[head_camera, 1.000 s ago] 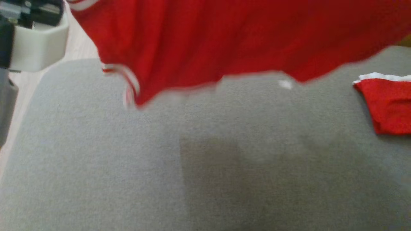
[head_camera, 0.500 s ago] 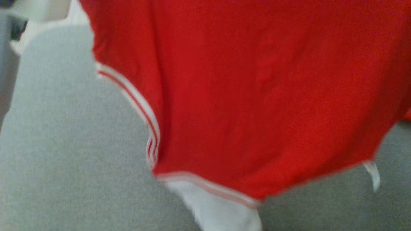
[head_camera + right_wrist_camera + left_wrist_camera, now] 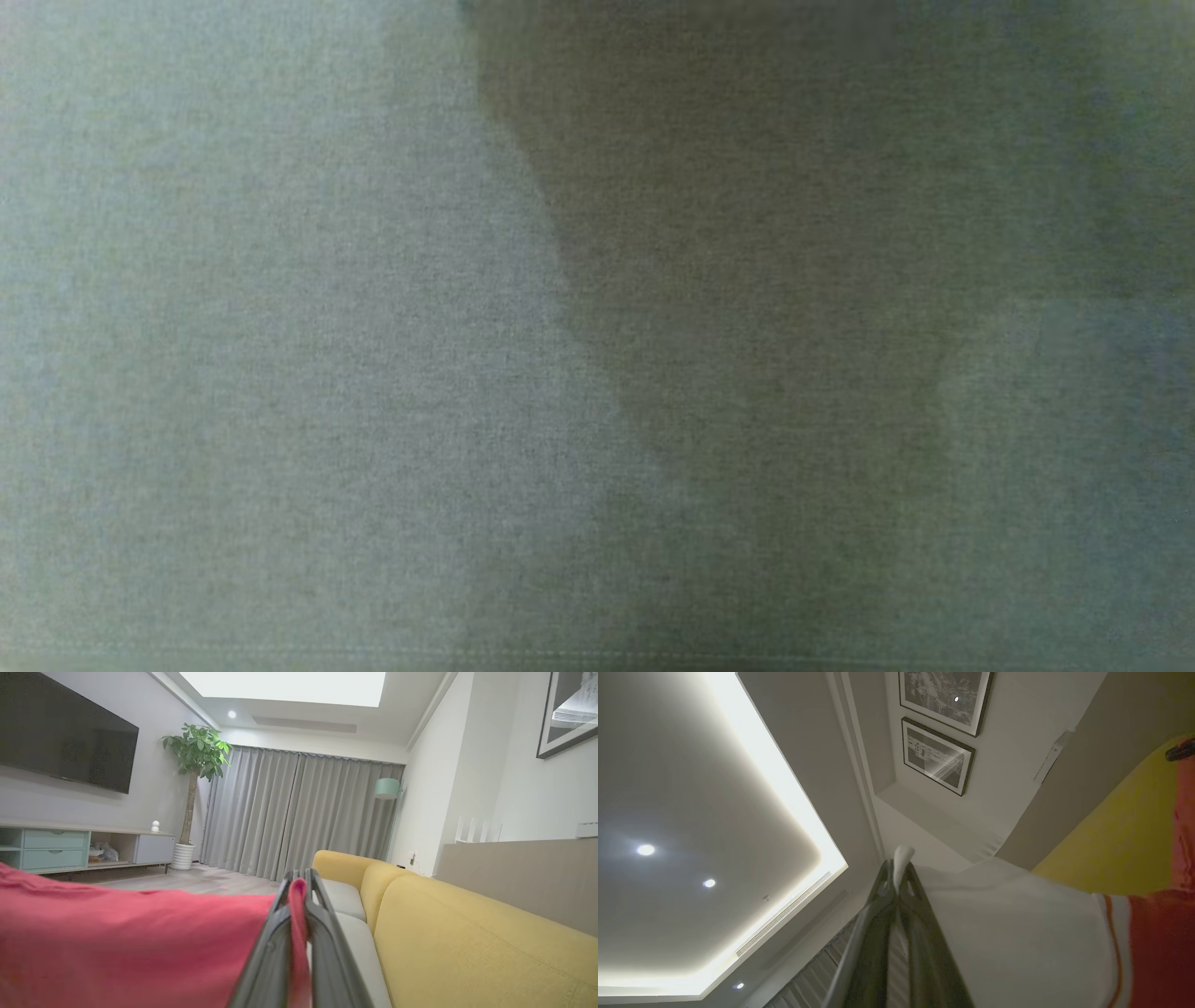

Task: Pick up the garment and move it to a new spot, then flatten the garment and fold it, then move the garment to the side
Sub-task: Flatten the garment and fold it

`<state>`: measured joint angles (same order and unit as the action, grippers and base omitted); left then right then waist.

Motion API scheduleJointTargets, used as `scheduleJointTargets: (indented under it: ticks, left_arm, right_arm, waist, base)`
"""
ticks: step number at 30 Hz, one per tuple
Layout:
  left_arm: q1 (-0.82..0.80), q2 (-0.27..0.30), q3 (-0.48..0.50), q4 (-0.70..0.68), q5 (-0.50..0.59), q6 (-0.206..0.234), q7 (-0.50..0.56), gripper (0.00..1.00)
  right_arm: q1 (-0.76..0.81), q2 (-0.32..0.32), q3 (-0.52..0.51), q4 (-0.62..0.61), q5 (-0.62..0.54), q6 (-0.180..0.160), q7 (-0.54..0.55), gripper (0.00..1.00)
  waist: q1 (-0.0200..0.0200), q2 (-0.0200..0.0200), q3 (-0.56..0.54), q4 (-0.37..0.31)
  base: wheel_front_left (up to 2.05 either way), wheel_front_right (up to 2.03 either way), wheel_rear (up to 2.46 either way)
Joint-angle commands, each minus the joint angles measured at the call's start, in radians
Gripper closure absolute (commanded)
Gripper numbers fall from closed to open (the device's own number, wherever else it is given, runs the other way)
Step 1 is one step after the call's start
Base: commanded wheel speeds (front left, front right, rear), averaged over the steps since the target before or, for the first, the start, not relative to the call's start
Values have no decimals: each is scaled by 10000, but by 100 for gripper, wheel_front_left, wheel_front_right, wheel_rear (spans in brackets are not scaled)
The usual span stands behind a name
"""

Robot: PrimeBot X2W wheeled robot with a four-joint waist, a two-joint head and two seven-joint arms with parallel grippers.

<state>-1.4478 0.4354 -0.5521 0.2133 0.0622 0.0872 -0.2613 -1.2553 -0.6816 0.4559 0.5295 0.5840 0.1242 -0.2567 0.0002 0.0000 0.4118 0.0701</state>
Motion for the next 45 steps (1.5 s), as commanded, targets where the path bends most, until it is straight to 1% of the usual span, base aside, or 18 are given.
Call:
scheduleJointTargets:
  ticks: [1,3,5,8,11,12,13,15,20,23,25,28,30,32,36,40,43,45]
  left_arm:
    - [55,620,138,-483,-31,-28,-3,100]
    - [646,828,-39,-969,-148,-9,-3,100]
    - [1468,1038,-199,-1537,-256,160,-4,100]
    - [2968,1263,-356,-2305,-533,574,-4,100]
    - [4589,1476,-580,-2976,-635,1095,-4,100]
    - [5136,1541,-661,-3190,-665,1271,-4,100]
    - [6254,1671,-830,-3553,-802,1557,-4,100]
    - [7379,1872,-1042,-3743,-946,1705,-4,100]
    - [10075,2295,-1361,-3977,-1382,2136,-4,100]
    - [11206,2446,-1426,-4233,-1441,2407,-5,100]
    - [11737,2555,-1438,-4511,-1454,2492,-5,100]
    - [12067,2787,-1459,-4829,-1376,2341,-5,100]
    - [12016,2850,-1426,-4805,-1336,2252,-5,100]
    - [11665,2856,-1308,-4673,-1262,2043,-5,100]
    - [10283,2529,-1025,-4128,-1152,1467,-5,100]
    - [8537,2054,-890,-3434,-971,737,-5,100]
    - [7358,1706,-771,-2819,-878,369,-5,100]
    - [6663,1532,-684,-2415,-794,217,-5,100]
  right_arm:
    - [433,-229,-178,-349,-159,65,-47,100]
    - [851,-237,-341,-430,-257,65,-48,100]
    - [1343,-199,-488,-426,-322,65,-48,100]
    - [2154,-154,-686,-459,-511,65,-49,100]
    - [3276,-60,-830,-532,-620,65,-50,100]
    - [3710,-26,-962,-556,-603,65,-50,100]
    - [4673,28,-1268,-663,-578,65,-50,100]
    - [5677,136,-1716,-990,-621,65,-50,100]
    - [8354,910,-3055,-2065,-1229,65,-50,100]
    - [9784,1378,-3602,-2835,-1723,65,-50,100]
    - [10479,1605,-3849,-3232,-1902,65,-50,100]
    - [11066,1767,-4051,-3612,-2087,65,-51,100]
    - [11091,1809,-4081,-3651,-2129,65,-51,100]
    - [10888,1908,-4056,-3584,-2227,65,-51,100]
    - [9879,1952,-3867,-3081,-2356,65,-51,100]
    - [8619,1865,-3580,-2252,-2475,65,-51,100]
    - [7701,1781,-3387,-1558,-2534,65,-51,100]
    - [7092,1679,-3245,-1178,-2487,65,-51,100]
  waist:
    - [-2,0,234,109]
    - [-2,0,381,154]
    - [-2,0,520,208]
    - [-2,0,745,314]
    - [-2,0,742,329]
    - [-2,0,693,326]
    - [-2,0,559,318]
    - [-2,0,369,274]
    - [-2,0,-147,29]
    - [-2,0,-408,-75]
    - [-2,0,-538,-144]
    - [-2,0,-563,-190]
    - [-2,0,-539,-205]
    - [-2,0,-454,-254]
    - [-2,0,-125,-291]
    - [-2,0,360,-302]
    - [-2,0,774,-282]
    - [-2,0,1054,-284]
  base:
    - [0,0,0]
    - [0,0,0]
    - [0,0,0]
    - [0,0,0]
    - [0,0,0]
    - [0,0,0]
    - [0,0,0]
    - [0,0,0]
    - [0,0,0]
    - [0,0,0]
    - [0,0,0]
    - [0,0,0]
    - [0,0,0]
    - [0,0,0]
    - [0,0,0]
    - [0,0,0]
    - [0,0,0]
    - [0,0,0]
